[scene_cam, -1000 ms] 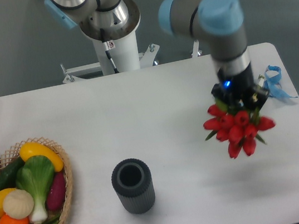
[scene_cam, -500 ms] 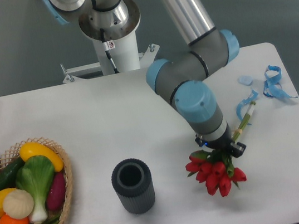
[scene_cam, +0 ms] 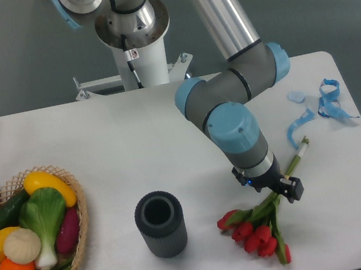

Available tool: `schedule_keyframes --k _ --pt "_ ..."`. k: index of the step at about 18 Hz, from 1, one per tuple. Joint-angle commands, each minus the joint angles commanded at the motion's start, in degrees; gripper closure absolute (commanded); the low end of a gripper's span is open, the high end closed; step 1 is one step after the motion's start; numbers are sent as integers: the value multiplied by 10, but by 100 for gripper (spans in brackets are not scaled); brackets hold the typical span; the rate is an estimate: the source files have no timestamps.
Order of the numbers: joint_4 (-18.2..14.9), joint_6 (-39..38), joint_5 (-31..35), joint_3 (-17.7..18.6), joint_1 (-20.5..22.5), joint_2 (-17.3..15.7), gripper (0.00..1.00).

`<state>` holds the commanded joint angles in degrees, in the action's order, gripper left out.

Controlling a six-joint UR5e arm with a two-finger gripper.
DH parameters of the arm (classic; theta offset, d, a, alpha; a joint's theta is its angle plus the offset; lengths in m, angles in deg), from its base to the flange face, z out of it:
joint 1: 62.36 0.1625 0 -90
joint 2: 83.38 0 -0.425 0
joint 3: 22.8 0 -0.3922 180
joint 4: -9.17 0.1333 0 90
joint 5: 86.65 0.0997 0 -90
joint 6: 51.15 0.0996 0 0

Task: Place the flowers on the table

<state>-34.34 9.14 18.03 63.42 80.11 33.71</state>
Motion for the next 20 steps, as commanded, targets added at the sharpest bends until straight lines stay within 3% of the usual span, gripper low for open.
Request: schedule_keyframes --k 4,7,13,16,20 --pt "-25 14 -34 -10 33 -56 0" --pt "-86 73 -118 -10 84 -101 0" --pt "-169 231 -170 9 162 -159 0" --pt "-176 336 -215 44 228 -198 0" --pt "-177 406 -254 69 289 -214 0"
